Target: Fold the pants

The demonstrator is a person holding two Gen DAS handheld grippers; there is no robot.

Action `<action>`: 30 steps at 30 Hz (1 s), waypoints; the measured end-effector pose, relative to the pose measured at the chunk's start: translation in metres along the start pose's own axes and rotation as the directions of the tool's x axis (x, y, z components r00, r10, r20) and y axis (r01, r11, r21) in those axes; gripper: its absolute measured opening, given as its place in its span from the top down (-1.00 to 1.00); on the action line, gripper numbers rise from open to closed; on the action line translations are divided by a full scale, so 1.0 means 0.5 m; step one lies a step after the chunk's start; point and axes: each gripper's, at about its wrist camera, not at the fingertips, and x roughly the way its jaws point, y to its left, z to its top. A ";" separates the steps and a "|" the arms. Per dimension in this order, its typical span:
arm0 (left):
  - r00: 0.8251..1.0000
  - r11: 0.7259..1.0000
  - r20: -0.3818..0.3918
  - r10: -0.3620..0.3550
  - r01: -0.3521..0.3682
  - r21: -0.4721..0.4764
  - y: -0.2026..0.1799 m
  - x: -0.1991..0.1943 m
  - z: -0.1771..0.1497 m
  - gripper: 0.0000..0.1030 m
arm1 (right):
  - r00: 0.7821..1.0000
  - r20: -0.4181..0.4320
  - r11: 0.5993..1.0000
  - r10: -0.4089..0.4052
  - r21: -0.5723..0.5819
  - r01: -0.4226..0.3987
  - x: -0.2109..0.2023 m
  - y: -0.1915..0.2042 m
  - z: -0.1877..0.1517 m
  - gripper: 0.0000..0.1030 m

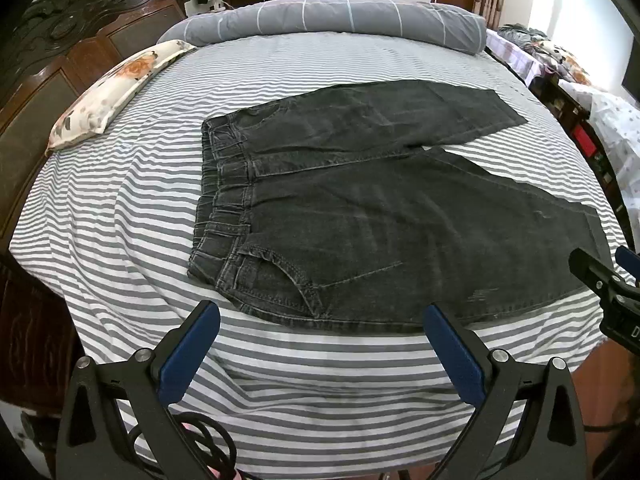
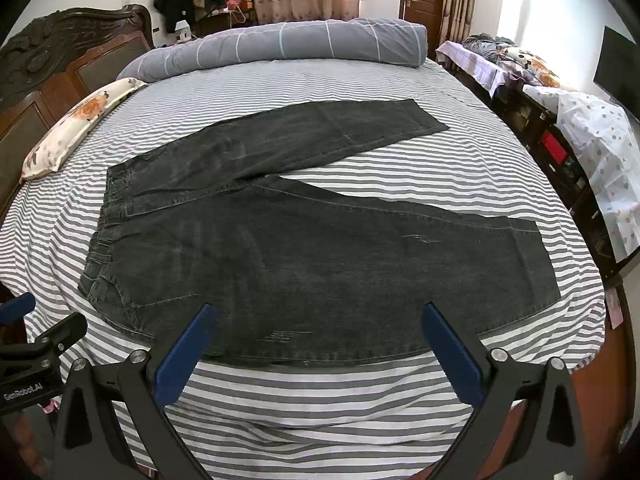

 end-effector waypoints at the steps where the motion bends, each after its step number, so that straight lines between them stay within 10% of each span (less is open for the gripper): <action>1: 1.000 1.000 0.000 -0.002 0.002 0.000 0.000 -0.001 0.001 -0.96 | 1.000 0.000 1.000 0.002 0.000 -0.002 0.000 0.000 0.000 -0.99; 30: 0.999 0.998 -0.011 -0.051 0.051 -0.028 0.000 -0.013 -0.002 -0.96 | 0.999 0.026 0.999 -0.037 -0.012 0.037 -0.043 0.002 -0.007 -0.99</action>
